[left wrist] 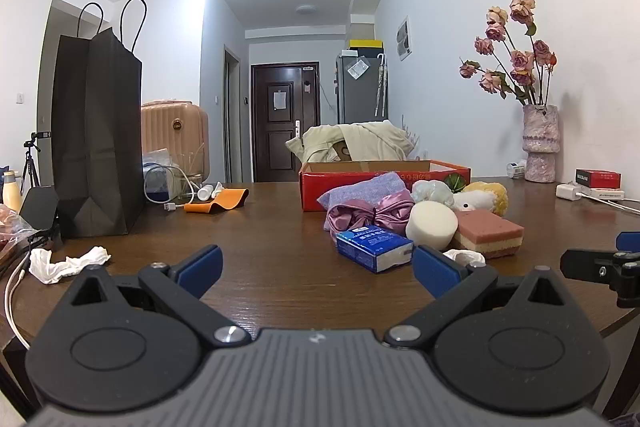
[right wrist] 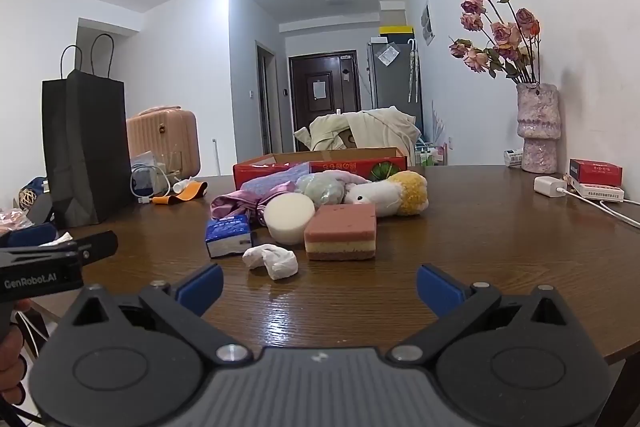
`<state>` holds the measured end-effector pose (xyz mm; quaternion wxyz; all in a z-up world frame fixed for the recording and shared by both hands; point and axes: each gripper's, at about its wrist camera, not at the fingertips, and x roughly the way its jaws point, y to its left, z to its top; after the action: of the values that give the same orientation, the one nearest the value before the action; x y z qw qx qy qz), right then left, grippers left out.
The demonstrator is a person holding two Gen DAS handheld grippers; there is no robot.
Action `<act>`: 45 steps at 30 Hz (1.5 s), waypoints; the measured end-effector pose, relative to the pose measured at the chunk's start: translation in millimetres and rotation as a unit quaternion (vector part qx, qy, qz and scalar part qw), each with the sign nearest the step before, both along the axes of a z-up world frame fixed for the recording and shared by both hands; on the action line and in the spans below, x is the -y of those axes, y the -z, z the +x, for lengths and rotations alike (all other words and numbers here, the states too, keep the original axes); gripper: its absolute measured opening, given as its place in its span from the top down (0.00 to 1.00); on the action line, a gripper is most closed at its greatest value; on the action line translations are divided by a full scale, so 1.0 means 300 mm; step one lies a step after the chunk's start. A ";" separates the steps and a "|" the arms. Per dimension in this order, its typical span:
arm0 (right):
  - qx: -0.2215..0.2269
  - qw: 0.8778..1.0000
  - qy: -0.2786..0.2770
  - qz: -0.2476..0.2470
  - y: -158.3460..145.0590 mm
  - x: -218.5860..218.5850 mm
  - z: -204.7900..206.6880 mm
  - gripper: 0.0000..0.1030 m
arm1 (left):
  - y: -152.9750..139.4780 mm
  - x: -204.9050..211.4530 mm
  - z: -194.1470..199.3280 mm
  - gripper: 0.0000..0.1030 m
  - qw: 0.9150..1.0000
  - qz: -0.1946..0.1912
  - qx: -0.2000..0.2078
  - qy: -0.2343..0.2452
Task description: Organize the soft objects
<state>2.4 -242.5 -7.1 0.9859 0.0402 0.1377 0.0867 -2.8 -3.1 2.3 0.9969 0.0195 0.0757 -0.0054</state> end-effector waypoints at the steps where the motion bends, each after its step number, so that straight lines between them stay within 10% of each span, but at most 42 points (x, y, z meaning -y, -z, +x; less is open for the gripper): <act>1: 0.001 1.000 0.001 0.000 -0.001 0.002 -0.002 0.00 | 0.000 -0.001 0.000 0.00 1.000 0.000 0.000 0.000; 45: -0.005 1.000 0.001 0.005 0.008 0.000 0.001 0.00 | 0.010 -0.001 0.003 0.00 1.000 -0.002 -0.003 0.000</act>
<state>2.8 -242.6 -9.4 0.9850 0.0458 0.1421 0.0860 -2.0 -2.9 -0.8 0.9967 0.0175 0.0790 -0.0059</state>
